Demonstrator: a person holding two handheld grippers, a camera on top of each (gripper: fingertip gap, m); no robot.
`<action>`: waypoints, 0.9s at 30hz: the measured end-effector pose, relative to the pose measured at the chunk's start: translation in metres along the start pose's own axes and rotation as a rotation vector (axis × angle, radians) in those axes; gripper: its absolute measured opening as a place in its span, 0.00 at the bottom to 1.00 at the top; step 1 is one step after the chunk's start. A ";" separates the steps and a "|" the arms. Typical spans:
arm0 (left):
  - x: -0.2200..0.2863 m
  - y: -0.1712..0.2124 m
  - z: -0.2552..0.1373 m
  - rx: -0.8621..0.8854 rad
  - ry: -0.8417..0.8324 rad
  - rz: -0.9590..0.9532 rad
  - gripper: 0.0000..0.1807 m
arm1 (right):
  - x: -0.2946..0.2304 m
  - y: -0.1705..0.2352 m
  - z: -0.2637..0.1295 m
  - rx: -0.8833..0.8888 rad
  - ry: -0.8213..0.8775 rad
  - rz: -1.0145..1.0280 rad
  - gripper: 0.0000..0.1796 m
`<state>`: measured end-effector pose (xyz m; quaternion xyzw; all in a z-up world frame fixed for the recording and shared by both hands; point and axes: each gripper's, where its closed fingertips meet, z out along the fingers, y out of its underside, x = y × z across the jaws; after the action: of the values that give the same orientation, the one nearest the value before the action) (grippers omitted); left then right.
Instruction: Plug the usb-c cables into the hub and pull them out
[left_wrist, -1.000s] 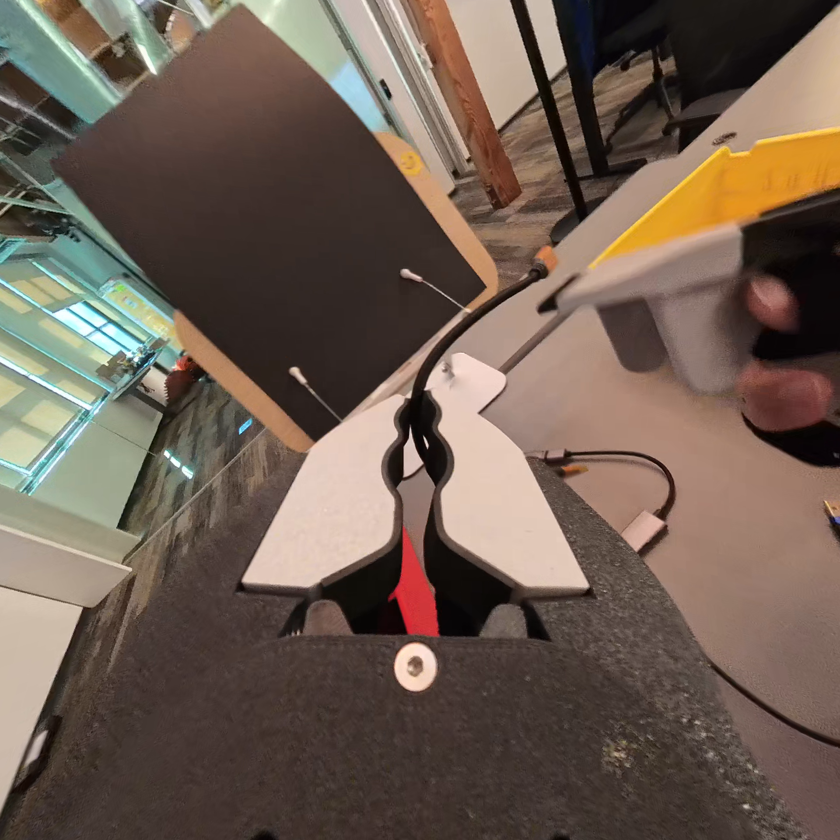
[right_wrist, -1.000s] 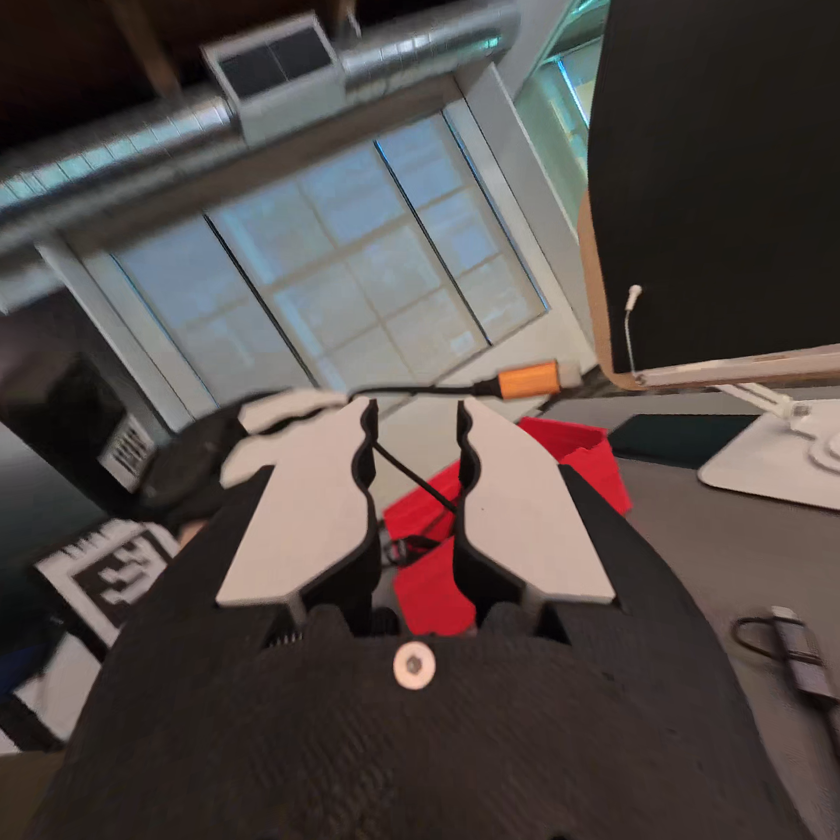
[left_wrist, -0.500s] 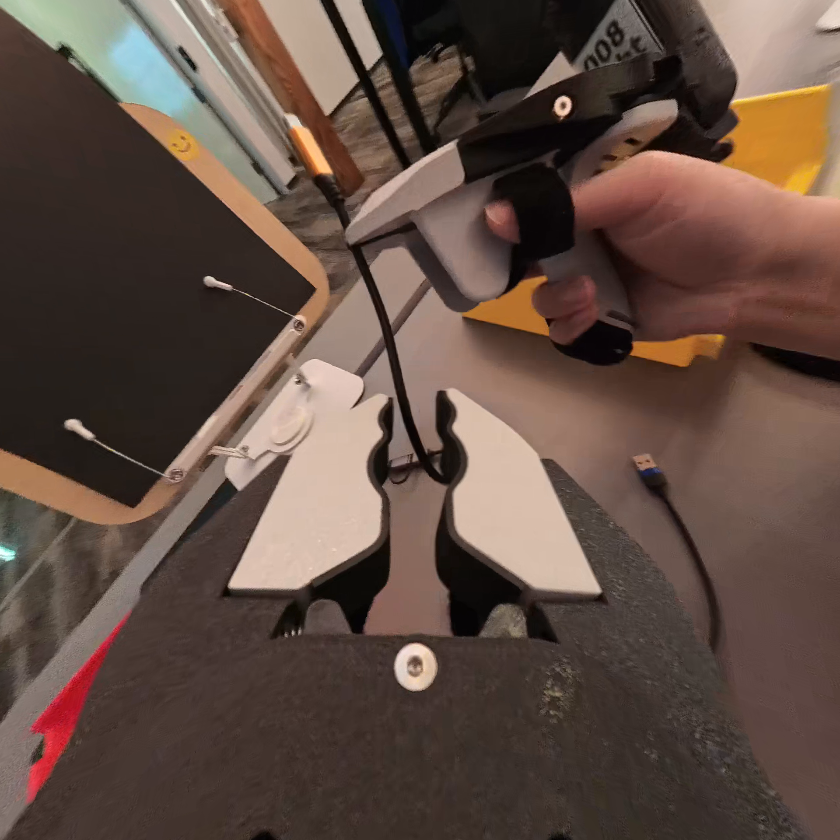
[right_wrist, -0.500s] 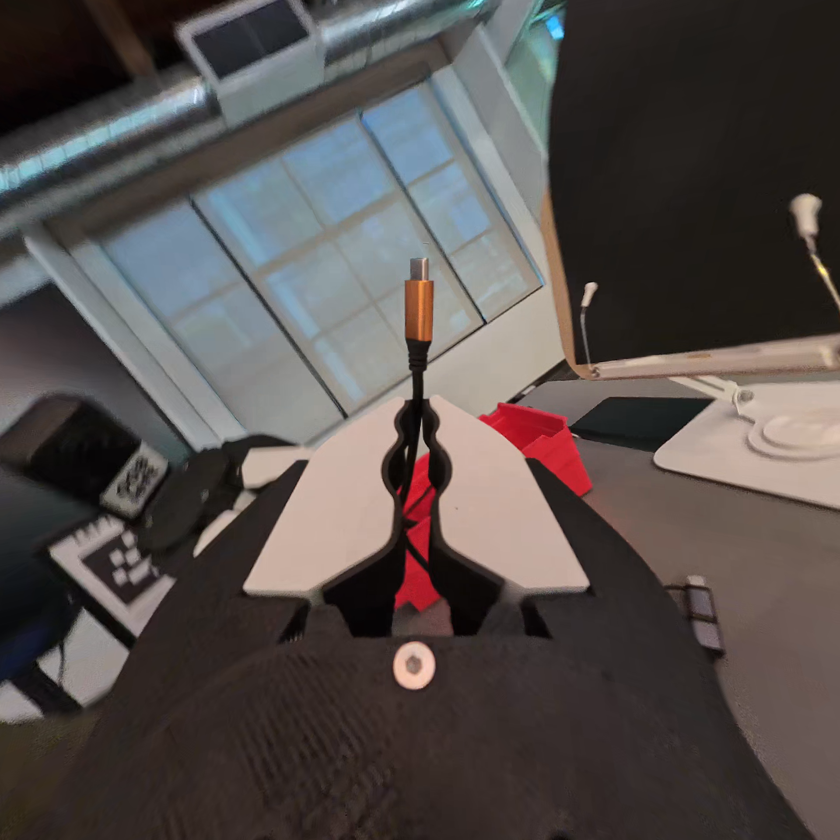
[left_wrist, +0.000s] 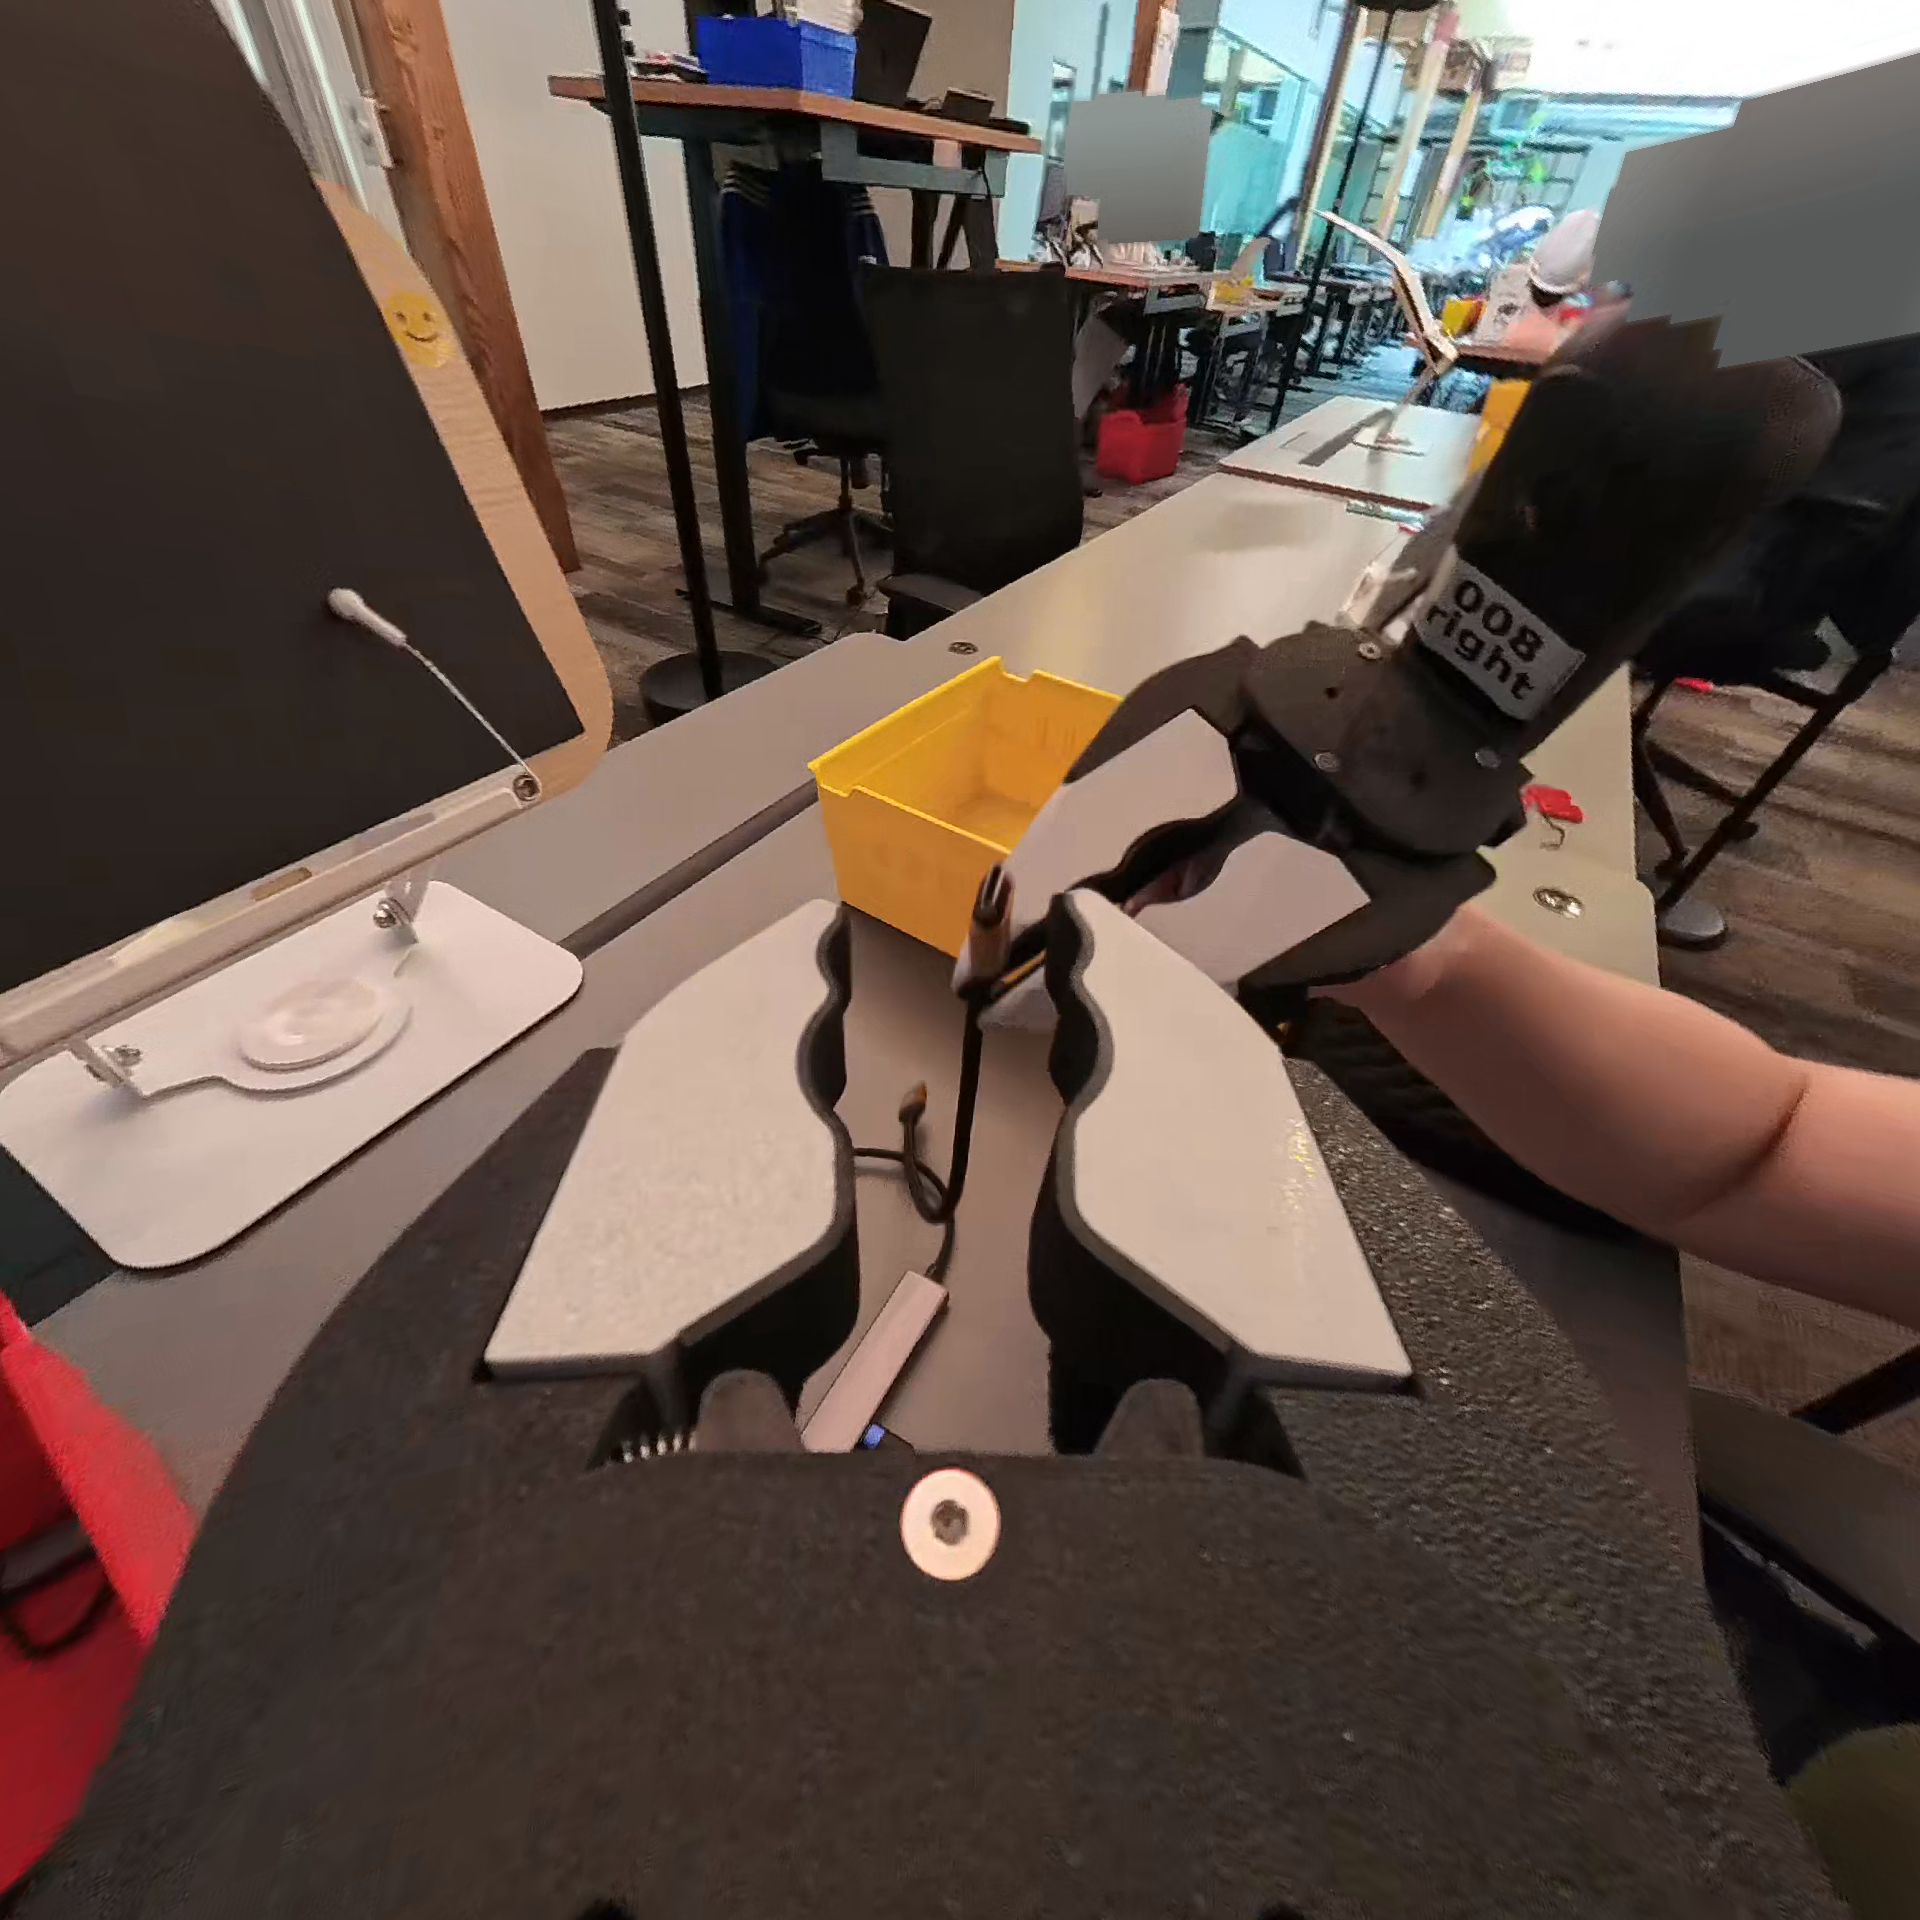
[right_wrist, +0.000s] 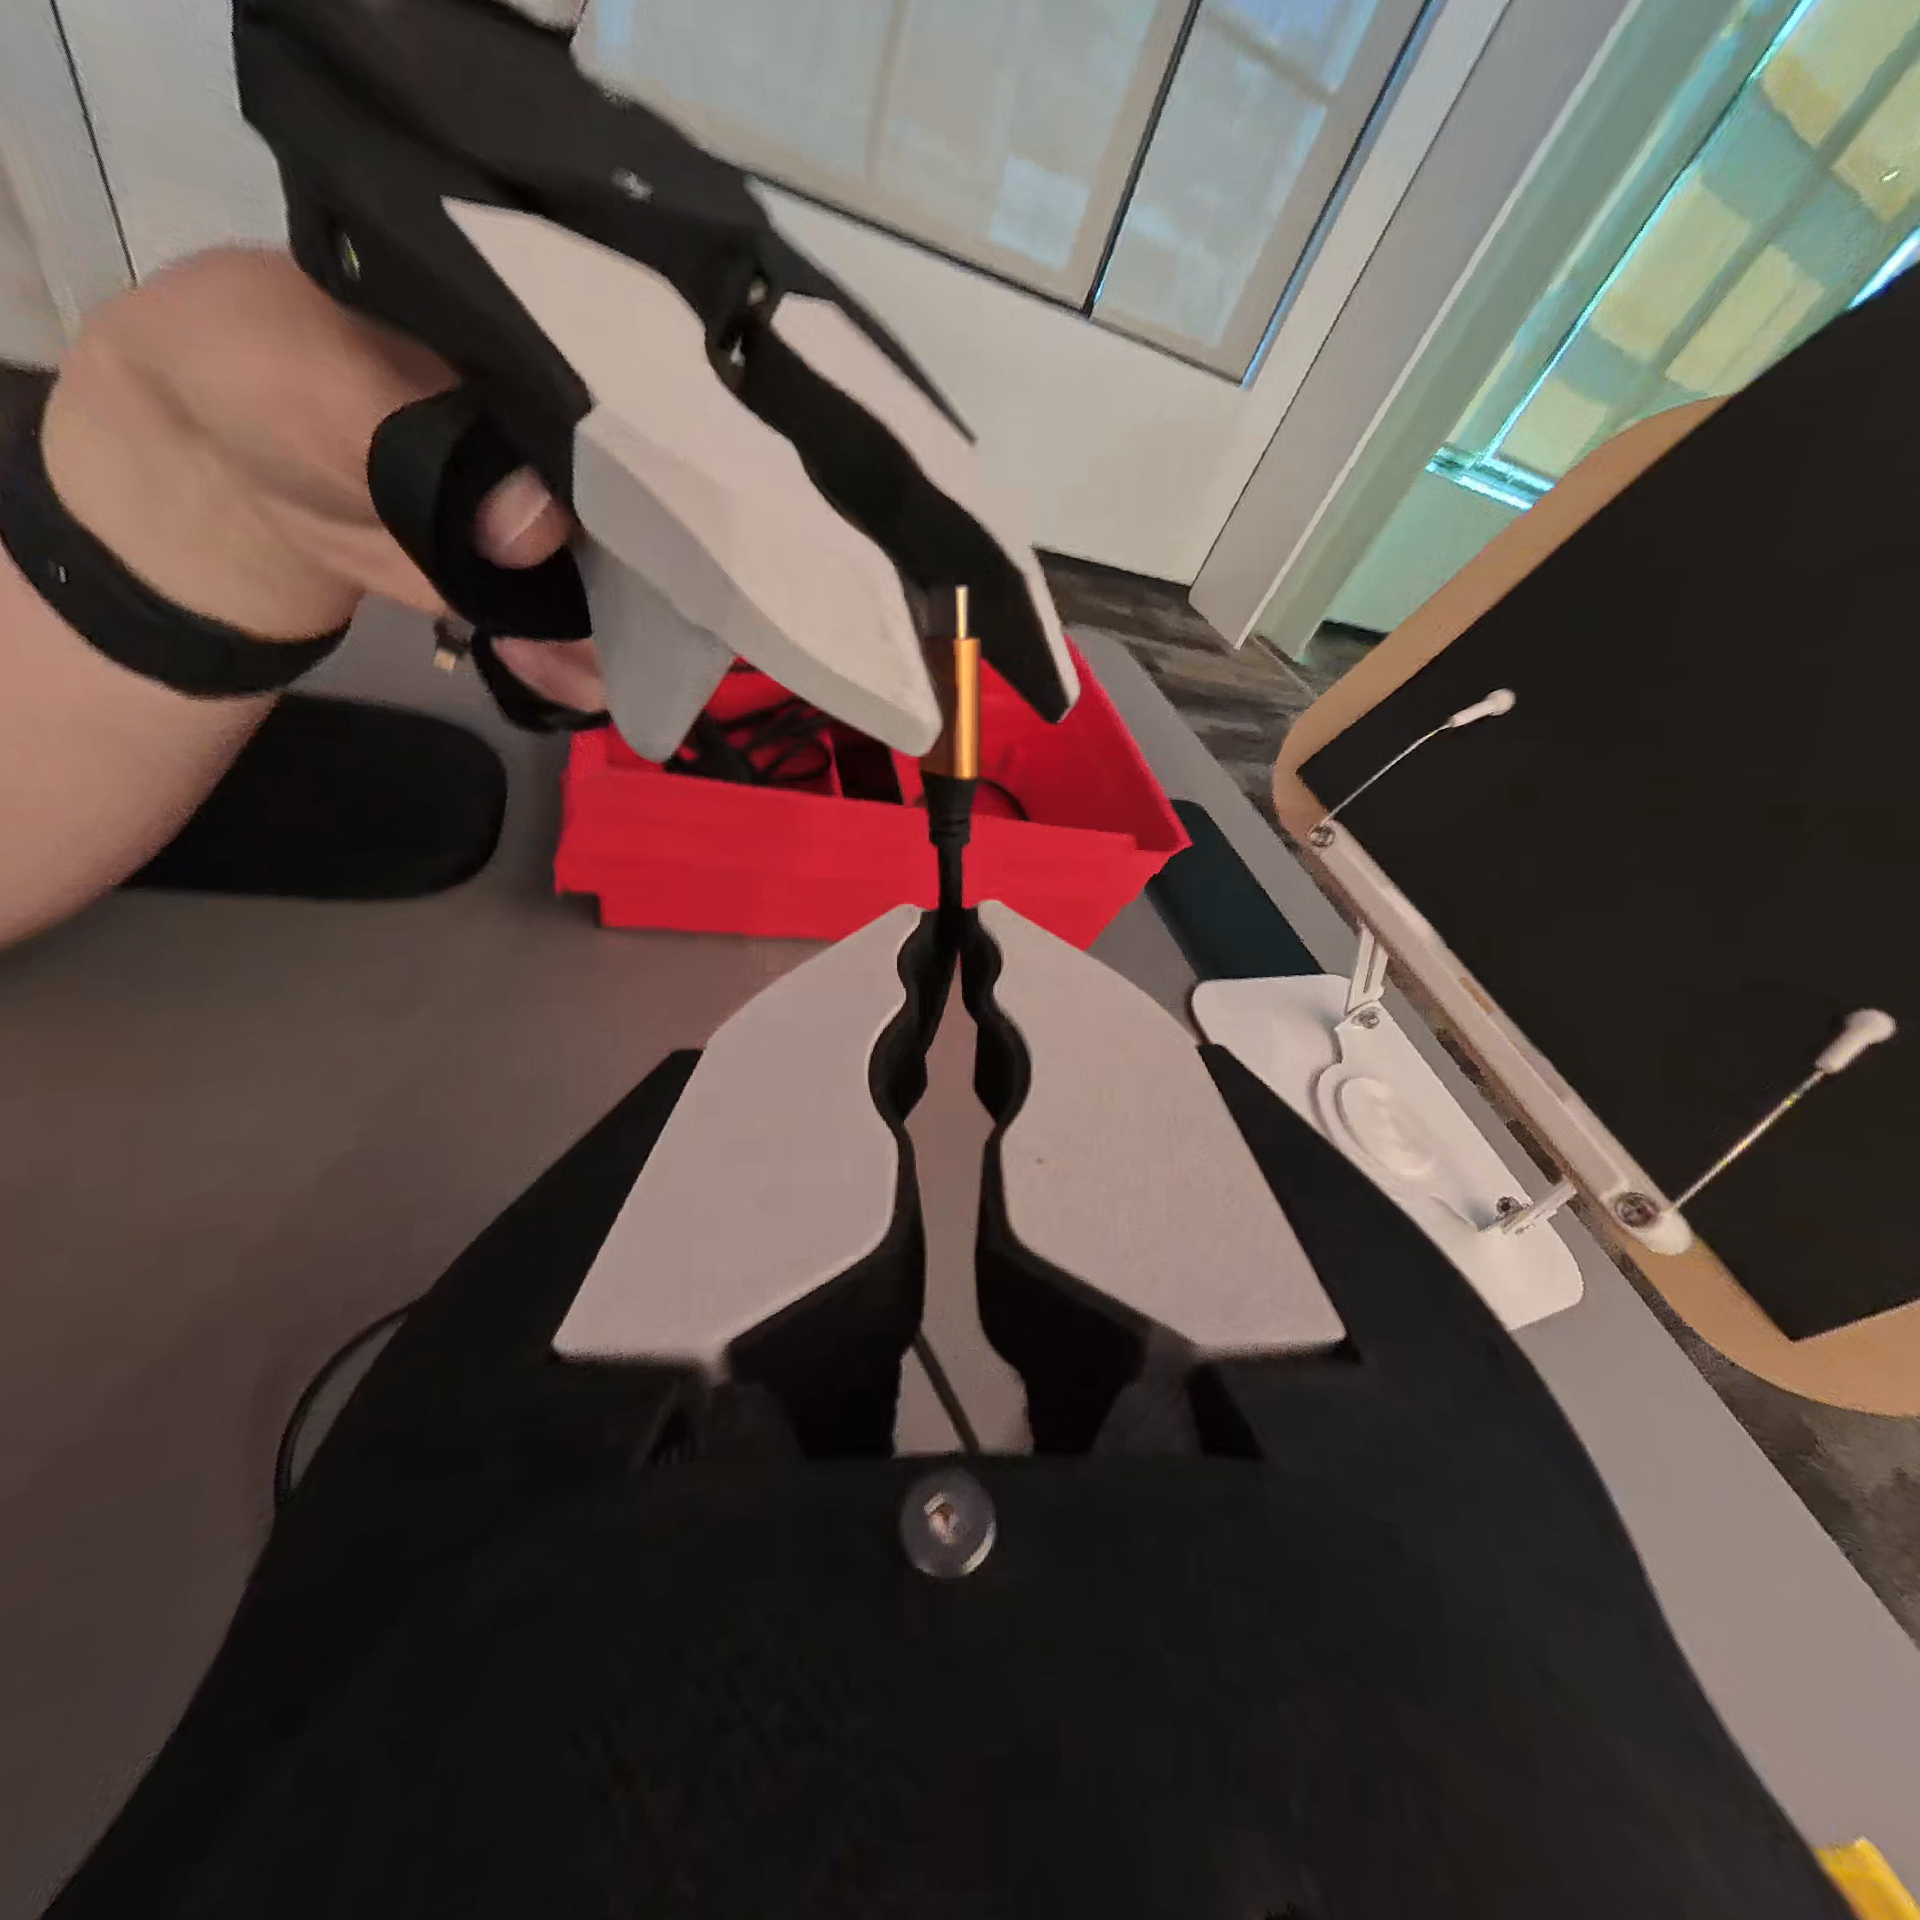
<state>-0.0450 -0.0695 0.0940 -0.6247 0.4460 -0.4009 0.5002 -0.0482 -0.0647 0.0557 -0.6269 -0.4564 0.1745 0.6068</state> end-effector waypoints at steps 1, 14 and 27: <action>0.004 0.003 0.001 -0.016 0.030 0.016 0.18 | -0.003 0.003 0.002 -0.020 -0.011 -0.011 0.03; -0.015 0.020 0.005 -0.113 -0.008 -0.067 0.04 | 0.015 -0.002 -0.001 0.016 0.119 -0.101 0.12; -0.006 -0.015 0.000 0.181 0.237 -0.497 0.04 | 0.002 0.017 0.039 0.321 0.187 0.368 0.10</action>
<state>-0.0440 -0.0620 0.1084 -0.6163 0.2969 -0.6198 0.3846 -0.0712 -0.0367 0.0334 -0.6084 -0.2433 0.2935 0.6961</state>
